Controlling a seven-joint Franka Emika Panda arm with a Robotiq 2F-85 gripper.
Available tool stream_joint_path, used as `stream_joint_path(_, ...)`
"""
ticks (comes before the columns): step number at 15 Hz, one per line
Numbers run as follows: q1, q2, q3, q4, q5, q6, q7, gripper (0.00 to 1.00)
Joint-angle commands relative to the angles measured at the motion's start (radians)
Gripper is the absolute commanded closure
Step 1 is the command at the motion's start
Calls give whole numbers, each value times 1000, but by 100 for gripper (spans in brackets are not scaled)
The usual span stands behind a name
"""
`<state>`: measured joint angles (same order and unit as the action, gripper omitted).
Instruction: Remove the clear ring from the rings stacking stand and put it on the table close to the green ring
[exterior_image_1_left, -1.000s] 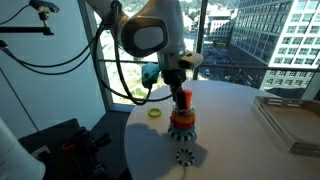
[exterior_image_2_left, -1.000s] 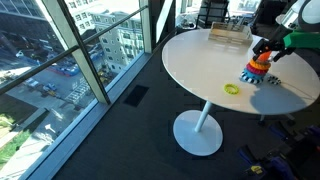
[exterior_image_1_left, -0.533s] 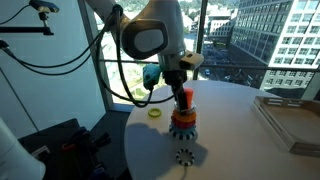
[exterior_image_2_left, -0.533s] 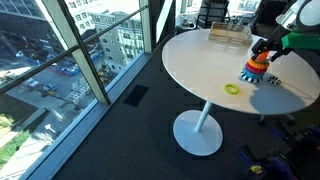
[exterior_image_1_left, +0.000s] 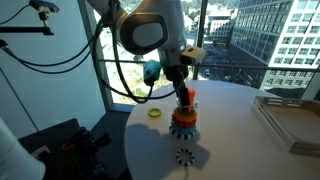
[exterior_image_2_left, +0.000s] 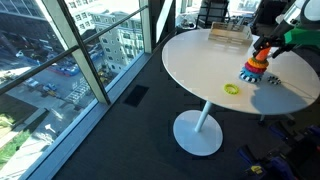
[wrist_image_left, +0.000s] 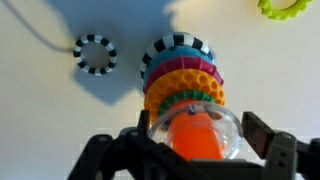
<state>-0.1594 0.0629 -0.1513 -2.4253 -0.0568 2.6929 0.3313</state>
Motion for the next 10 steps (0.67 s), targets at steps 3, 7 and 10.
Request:
stream_joint_path(3,2,-103,-8,-28,15,-23,-11,34)
stream_joint_path(7,-1,-166,-1,-40,24,-26,-22,34)
stream_joint_path(10,1,-214,5,-50,40,-20,-38,34)
